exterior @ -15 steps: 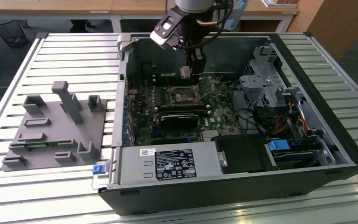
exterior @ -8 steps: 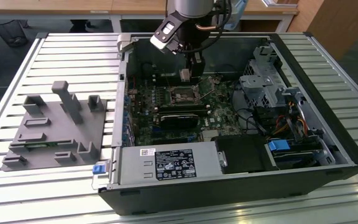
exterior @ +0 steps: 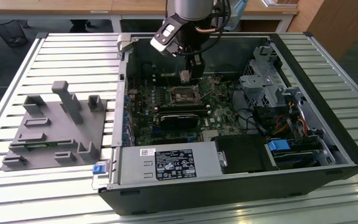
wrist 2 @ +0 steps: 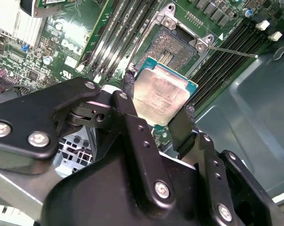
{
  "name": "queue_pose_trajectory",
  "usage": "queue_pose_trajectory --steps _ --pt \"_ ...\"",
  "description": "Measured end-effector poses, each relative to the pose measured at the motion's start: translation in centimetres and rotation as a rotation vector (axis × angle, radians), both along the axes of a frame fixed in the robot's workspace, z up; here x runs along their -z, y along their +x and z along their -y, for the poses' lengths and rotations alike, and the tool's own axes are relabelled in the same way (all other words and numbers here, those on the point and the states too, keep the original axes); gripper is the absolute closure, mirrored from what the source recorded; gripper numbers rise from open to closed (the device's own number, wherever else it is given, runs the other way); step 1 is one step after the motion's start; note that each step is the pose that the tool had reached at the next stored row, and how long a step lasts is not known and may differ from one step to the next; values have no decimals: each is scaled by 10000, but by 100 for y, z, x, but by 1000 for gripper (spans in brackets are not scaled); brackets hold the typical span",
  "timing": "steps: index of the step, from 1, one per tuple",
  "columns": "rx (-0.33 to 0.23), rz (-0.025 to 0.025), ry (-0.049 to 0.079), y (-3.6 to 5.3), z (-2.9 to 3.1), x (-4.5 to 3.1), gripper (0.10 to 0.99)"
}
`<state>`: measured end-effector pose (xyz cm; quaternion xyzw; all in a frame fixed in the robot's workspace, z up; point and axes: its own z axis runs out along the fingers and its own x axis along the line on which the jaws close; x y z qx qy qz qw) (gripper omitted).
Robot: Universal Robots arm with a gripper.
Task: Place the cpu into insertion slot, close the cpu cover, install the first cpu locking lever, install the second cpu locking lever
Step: 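Place the cpu into insertion slot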
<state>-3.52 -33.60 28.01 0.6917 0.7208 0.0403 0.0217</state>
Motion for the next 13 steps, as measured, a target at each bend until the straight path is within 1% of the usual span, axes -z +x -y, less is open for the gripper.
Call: queue_pose_trajectory --steps 13 --pt "0 0 0 -3 0 63 545"
